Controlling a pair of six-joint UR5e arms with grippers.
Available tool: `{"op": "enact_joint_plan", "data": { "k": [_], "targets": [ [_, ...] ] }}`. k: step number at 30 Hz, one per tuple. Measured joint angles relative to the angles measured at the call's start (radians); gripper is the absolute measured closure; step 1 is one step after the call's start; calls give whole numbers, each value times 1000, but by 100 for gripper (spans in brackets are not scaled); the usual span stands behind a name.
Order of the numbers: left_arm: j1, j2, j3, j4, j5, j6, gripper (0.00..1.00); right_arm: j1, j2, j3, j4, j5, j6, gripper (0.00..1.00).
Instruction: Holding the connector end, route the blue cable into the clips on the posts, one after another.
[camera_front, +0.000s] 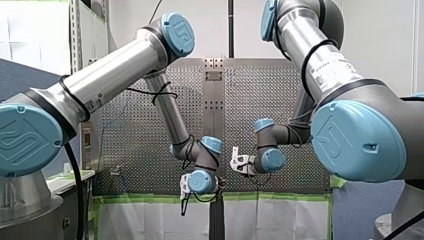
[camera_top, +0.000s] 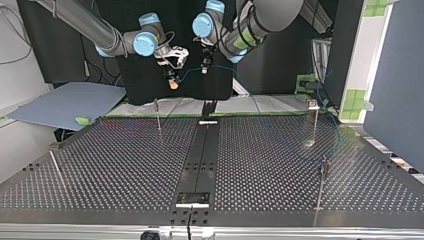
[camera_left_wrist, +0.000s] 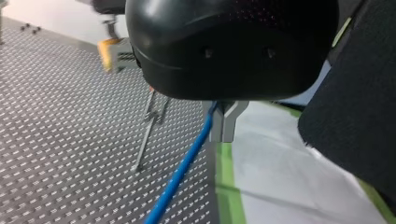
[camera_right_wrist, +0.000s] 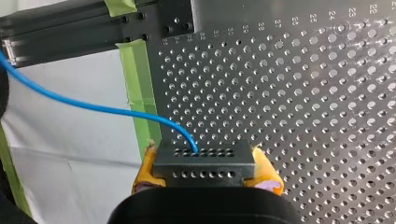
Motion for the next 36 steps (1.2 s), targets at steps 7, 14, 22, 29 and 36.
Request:
{"op": "enact_joint_plan", "data": {
  "k": [7, 14, 22, 29, 36],
  "targets": [
    [-36, -27, 67, -21, -40, -5, 100, -6, -1, 9, 14, -5, -14, 100],
    [-50, -72, 129, -49, -61, -34, 100, -11, -2, 22, 20, -5, -24, 100],
    [-59, -80, 168, -36, -93, -76, 100, -60, -2, 79, -23, -26, -39, 100],
    [-82, -80, 170, 9, -114, -90, 100, -124, -2, 109, -79, -87, -51, 100],
    [-108, -80, 203, 10, -114, -95, 100, -187, -2, 110, -120, -142, -27, 100]
  ]
}}
